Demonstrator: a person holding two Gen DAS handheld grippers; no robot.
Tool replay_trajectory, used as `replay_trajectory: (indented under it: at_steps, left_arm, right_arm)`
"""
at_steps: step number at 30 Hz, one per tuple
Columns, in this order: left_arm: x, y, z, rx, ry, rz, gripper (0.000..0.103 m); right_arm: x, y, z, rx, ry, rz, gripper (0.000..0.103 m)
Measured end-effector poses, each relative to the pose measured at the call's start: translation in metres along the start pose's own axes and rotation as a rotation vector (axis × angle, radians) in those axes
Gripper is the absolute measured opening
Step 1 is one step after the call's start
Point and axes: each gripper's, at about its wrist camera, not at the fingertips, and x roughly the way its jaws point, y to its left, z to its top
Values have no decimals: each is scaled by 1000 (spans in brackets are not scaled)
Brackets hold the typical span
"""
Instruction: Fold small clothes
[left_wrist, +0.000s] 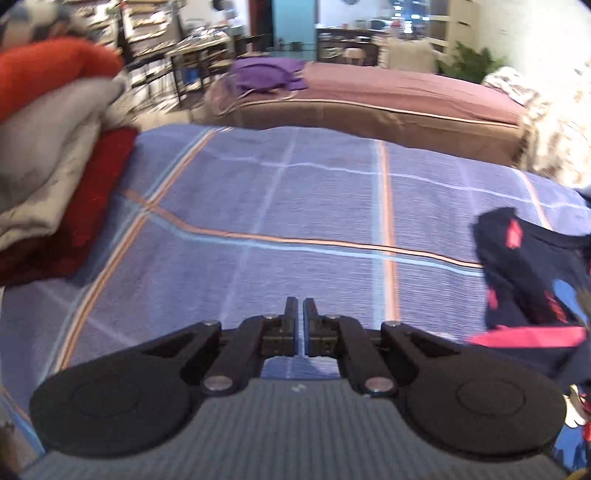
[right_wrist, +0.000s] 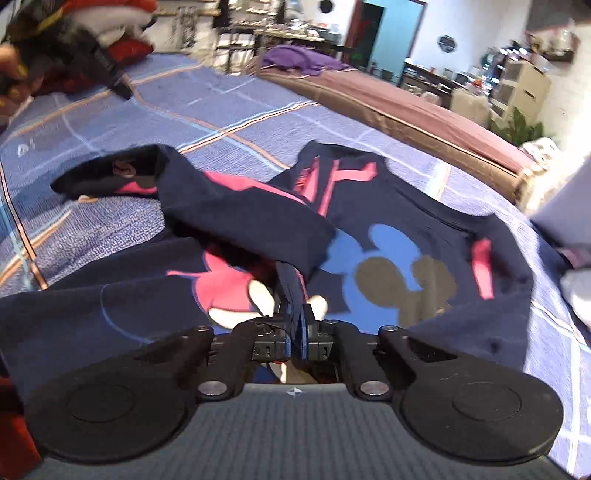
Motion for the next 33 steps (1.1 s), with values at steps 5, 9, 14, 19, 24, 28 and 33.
replay_trajectory:
  at_steps: [5,9,14,19,24,28,33]
  left_arm:
    - [-14,-27,-21,100,19,-172,59]
    - [-36,-97,-52,286,-25,-351,93]
    - [-50,-193,-99,645,-52,-407,94]
    - [-45,-263,-138,834,-75,-364,94]
    - [5,-254,-110,591,110,-290,4]
    - [15,-162,-49,296,80,-222,3]
    - [22,-34,6,53,20,44,3]
  right_arm:
    - [-38,-34,-19,83,7,-150,7]
    - [-51,-45,-23,153,-16,-167,7]
    - [-48,-39,-16,133,-33,-161,7]
    - [-46,-39,-14,158,-42,-157,7]
    - [-52,-42,-16,171,-44,-164,6]
    - [-63,-60,-23,208,-45,-236,0]
    - [-65,-79,-37,295,-42,-236,1]
